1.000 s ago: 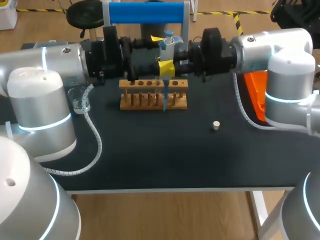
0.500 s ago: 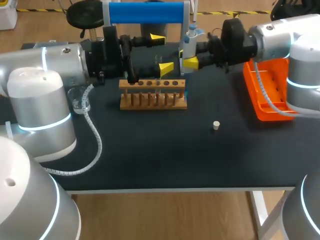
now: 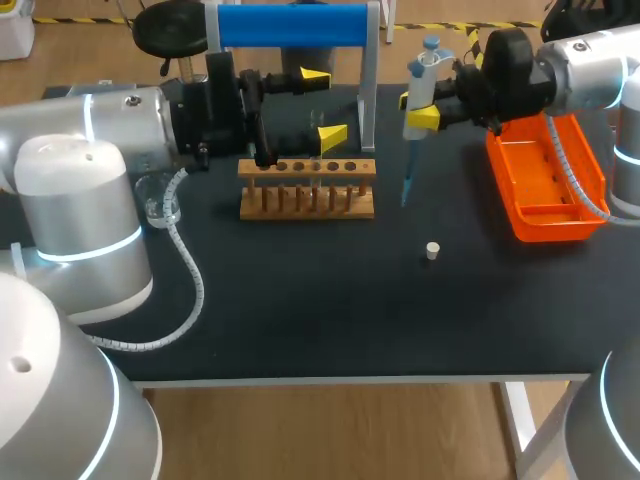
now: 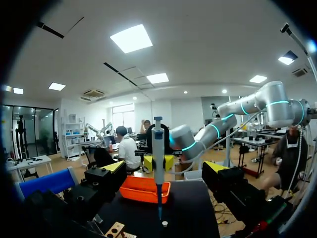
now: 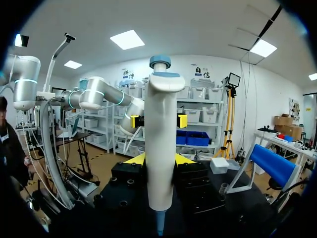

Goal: Invert the test tube, pick up the pipette, mount the tip to pipette, aspirate from beaker and dispense into the tube, eject the tip, return the pipette, and cap with the stopper.

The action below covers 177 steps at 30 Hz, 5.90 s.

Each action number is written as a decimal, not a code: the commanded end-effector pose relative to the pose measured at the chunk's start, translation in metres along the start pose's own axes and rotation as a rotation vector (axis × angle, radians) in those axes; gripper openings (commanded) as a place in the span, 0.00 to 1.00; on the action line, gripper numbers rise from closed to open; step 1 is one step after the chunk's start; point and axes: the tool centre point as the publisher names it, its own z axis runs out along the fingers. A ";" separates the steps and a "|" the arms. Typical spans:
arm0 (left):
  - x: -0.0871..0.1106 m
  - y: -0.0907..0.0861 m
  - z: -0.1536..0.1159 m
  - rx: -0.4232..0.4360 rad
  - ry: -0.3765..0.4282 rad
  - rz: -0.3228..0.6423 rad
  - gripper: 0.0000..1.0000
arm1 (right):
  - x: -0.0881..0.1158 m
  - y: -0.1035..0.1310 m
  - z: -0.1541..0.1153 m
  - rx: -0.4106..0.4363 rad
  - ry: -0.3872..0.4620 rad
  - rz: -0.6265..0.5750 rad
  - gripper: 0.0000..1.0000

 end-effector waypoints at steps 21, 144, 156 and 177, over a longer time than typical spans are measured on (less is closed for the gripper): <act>0.001 0.001 0.001 0.002 -0.005 0.001 1.00 | 0.003 0.018 -0.046 0.021 0.025 -0.017 0.00; 0.004 -0.018 0.056 0.011 -0.027 0.013 1.00 | -0.012 -0.004 -0.304 0.001 -0.147 -0.014 0.00; -0.005 -0.044 0.157 -0.053 -0.003 -0.016 1.00 | -0.012 -0.004 -0.304 0.001 -0.147 -0.014 0.00; -0.013 -0.045 0.191 -0.058 0.031 -0.042 0.00 | -0.012 -0.004 -0.304 0.001 -0.147 -0.014 0.00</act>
